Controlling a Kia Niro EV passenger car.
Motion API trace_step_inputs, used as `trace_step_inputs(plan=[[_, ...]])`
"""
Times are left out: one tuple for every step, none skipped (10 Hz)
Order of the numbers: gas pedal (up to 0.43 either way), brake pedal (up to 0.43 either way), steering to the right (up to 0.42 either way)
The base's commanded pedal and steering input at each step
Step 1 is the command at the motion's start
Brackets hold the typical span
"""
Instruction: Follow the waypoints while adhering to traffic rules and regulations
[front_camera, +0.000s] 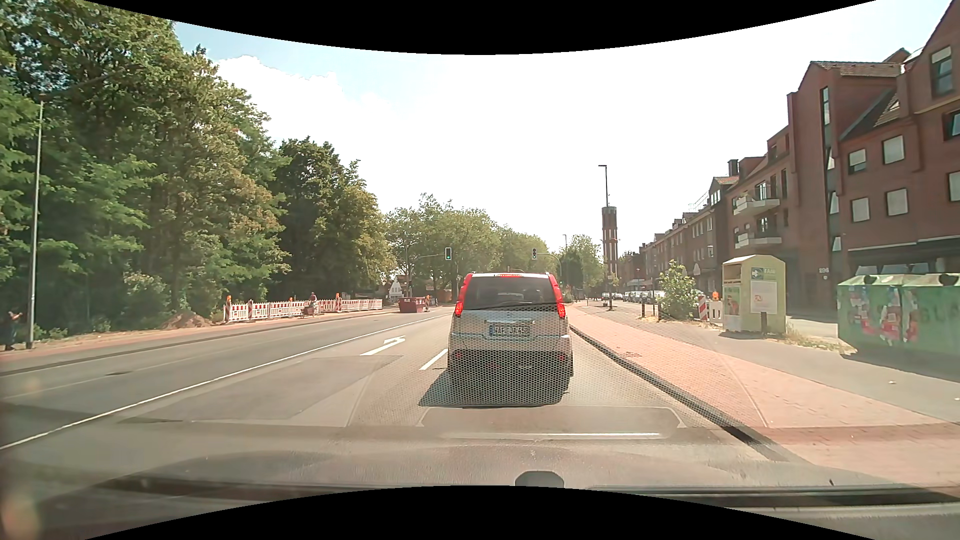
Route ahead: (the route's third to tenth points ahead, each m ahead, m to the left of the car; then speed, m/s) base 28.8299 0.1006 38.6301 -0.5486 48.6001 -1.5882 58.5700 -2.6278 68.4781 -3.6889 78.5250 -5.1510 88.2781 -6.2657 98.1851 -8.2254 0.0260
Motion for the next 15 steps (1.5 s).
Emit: trace_step_inputs(plan=[[0.0, 0.018, 0.01], [0.0, 0.018, 0.01], [0.0, 0.018, 0.01], [0.0, 0.018, 0.01], [0.0, 0.018, 0.01], [0.0, 0.018, 0.01], [0.0, 0.018, 0.01], [0.0, 0.018, 0.01], [0.0, 0.018, 0.01], [0.0, 0.018, 0.01], [0.0, 0.018, 0.01], [0.0, 0.018, 0.01], [0.0, 0.018, 0.01], [0.0, 0.018, 0.01], [0.0, 0.018, 0.01]])
